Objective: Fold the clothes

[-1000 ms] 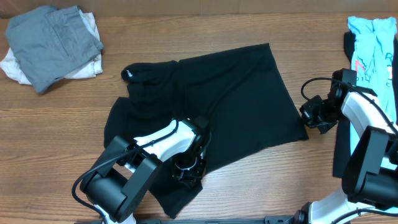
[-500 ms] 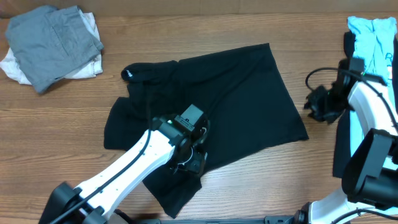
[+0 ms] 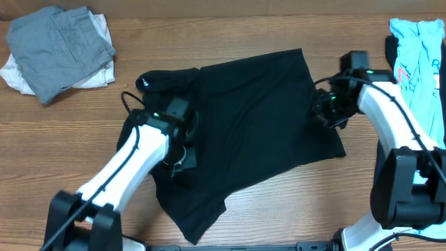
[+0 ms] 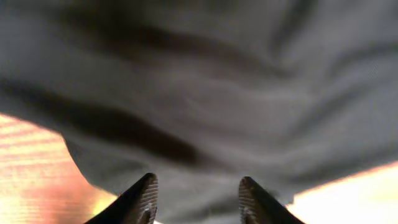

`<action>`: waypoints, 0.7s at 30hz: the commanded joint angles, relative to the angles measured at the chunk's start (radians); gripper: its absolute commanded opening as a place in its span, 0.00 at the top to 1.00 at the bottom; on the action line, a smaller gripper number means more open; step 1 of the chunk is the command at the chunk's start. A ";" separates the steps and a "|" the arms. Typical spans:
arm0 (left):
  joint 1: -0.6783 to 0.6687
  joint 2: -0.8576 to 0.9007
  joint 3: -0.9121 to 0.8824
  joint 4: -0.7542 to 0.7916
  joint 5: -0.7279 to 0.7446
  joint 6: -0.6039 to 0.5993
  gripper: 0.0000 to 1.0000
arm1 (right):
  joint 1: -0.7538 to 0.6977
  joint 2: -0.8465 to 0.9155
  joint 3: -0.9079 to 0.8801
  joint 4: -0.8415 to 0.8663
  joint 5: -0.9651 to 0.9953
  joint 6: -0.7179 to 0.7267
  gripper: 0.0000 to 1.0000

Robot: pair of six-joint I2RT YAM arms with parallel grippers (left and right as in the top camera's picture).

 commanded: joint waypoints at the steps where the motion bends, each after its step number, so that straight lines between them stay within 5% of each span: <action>1: 0.050 0.071 0.009 0.025 -0.018 0.023 0.59 | 0.010 0.006 -0.005 0.011 0.033 0.029 0.79; 5: 0.091 0.151 0.009 0.060 -0.019 0.023 0.79 | 0.010 0.006 -0.005 -0.005 0.048 0.029 0.84; 21: 0.319 0.240 0.009 0.178 -0.021 0.051 0.90 | 0.001 0.007 -0.247 0.137 0.097 0.177 0.91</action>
